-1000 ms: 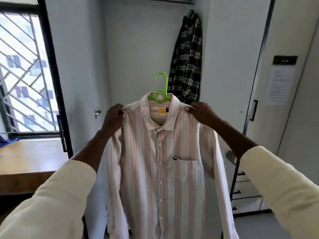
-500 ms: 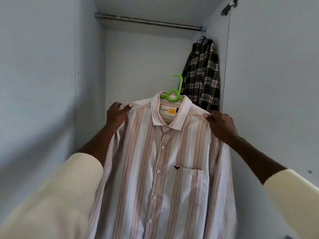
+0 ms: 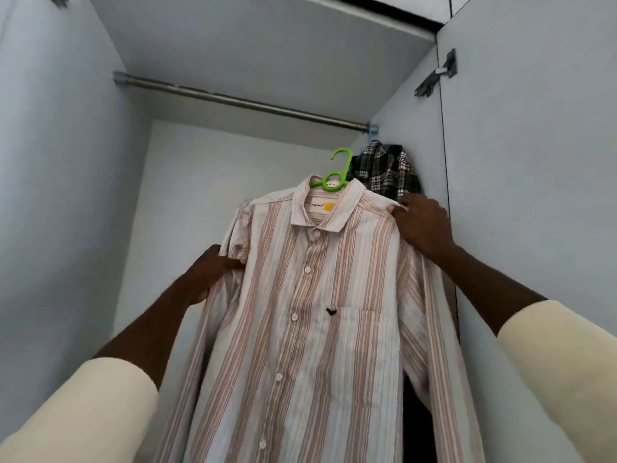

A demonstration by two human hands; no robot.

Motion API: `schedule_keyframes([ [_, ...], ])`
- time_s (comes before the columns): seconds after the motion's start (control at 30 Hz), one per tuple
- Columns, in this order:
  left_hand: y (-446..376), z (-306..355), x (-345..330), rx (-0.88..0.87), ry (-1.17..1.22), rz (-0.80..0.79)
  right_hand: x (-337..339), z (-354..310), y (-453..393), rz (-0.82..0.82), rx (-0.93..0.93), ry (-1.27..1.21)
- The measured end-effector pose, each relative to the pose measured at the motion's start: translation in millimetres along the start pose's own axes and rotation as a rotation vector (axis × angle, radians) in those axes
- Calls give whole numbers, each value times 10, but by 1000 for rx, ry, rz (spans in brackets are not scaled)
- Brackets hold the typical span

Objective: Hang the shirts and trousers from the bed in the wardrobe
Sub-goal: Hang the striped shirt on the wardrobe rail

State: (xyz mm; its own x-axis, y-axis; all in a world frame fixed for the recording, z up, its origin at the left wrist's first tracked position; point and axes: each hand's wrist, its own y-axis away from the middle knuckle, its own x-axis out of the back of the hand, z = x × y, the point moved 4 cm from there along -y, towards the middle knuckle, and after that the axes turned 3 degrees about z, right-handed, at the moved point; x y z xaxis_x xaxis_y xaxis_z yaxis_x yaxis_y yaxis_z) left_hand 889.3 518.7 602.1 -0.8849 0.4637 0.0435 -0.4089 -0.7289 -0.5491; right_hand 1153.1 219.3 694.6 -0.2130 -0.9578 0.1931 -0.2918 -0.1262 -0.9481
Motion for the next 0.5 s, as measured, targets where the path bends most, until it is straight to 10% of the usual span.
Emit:
schedule_keyframes([
  [0.3,-1374,31,-575,-286,89,-292,-201,76,-1006,212,4,153],
  [0.5,-2374,194,-950,-477,-36,4,-517,-204,-1604,269,62,276],
])
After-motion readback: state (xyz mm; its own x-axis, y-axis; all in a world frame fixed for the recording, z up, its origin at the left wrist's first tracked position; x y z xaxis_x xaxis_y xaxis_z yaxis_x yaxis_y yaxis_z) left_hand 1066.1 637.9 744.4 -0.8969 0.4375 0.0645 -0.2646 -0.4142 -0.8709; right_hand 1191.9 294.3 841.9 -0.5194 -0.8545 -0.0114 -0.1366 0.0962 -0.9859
